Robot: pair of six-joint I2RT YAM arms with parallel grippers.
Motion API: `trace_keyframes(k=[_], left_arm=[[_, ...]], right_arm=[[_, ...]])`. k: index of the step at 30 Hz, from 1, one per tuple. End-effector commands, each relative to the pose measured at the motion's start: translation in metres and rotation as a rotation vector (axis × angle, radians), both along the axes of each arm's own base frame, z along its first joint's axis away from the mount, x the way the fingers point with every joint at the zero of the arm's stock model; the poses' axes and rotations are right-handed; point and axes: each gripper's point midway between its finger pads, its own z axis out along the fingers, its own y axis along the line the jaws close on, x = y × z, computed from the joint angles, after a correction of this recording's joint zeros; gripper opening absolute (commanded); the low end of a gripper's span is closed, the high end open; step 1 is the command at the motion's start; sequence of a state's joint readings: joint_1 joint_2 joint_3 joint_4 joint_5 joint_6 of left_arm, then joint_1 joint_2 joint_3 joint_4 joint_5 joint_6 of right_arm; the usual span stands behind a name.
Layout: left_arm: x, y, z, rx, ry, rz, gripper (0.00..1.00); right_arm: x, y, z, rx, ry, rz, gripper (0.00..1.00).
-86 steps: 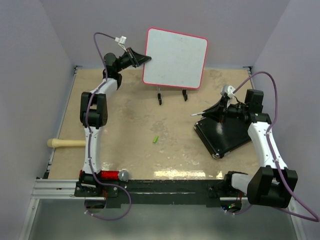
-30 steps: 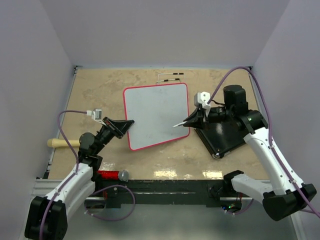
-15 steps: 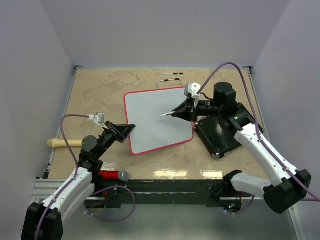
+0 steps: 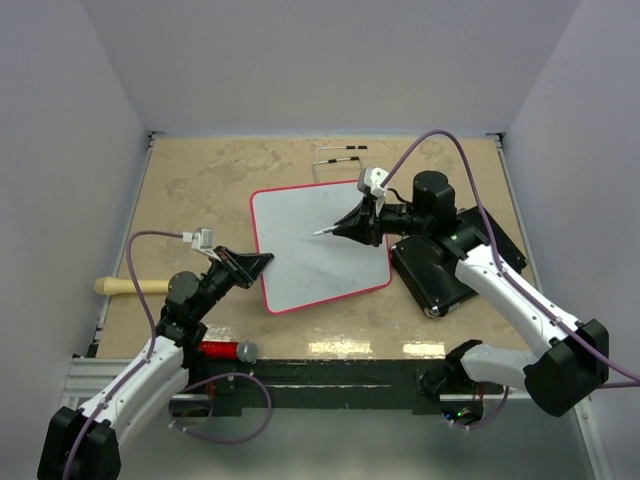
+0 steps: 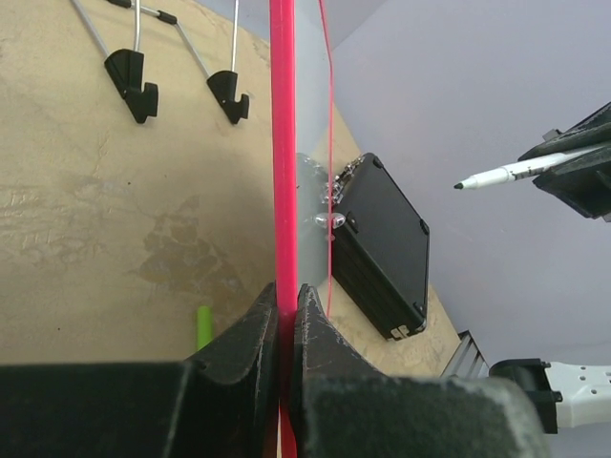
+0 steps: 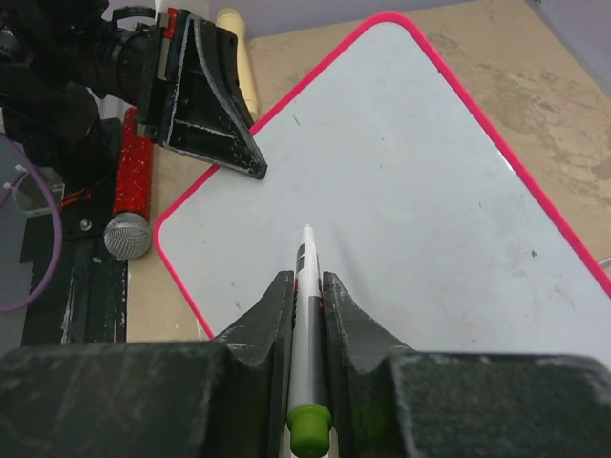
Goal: Write a sentence on the whiteboard
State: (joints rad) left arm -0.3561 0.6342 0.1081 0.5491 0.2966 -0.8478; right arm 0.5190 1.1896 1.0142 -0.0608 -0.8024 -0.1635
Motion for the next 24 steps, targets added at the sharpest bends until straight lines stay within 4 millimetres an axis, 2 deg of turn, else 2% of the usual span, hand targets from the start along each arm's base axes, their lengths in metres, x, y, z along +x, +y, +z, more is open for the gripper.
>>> trace_keyframes(k=[1, 11, 15, 19, 24], left_arm=[[-0.005, -0.002, -0.02, 0.152, -0.018, -0.042, 0.0], [-0.022, -0.004, -0.044, 0.203, 0.105, -0.083, 0.0], [-0.019, 0.006, -0.04, 0.215, 0.121, -0.023, 0.0], [-0.007, 0.02, -0.016, 0.153, 0.073, 0.099, 0.0], [0.011, 0.028, 0.028, 0.031, -0.027, 0.2, 0.0]], right_arm=[[-0.006, 0.001, 0.014, 0.043, -0.041, 0.019, 0.0], [-0.01, 0.003, 0.018, 0.052, -0.029, 0.041, 0.0], [-0.004, 0.004, 0.019, 0.048, -0.023, 0.024, 0.0], [0.002, 0.006, 0.021, 0.041, -0.02, 0.014, 0.0], [0.005, 0.01, 0.022, 0.03, -0.006, 0.027, 0.0]])
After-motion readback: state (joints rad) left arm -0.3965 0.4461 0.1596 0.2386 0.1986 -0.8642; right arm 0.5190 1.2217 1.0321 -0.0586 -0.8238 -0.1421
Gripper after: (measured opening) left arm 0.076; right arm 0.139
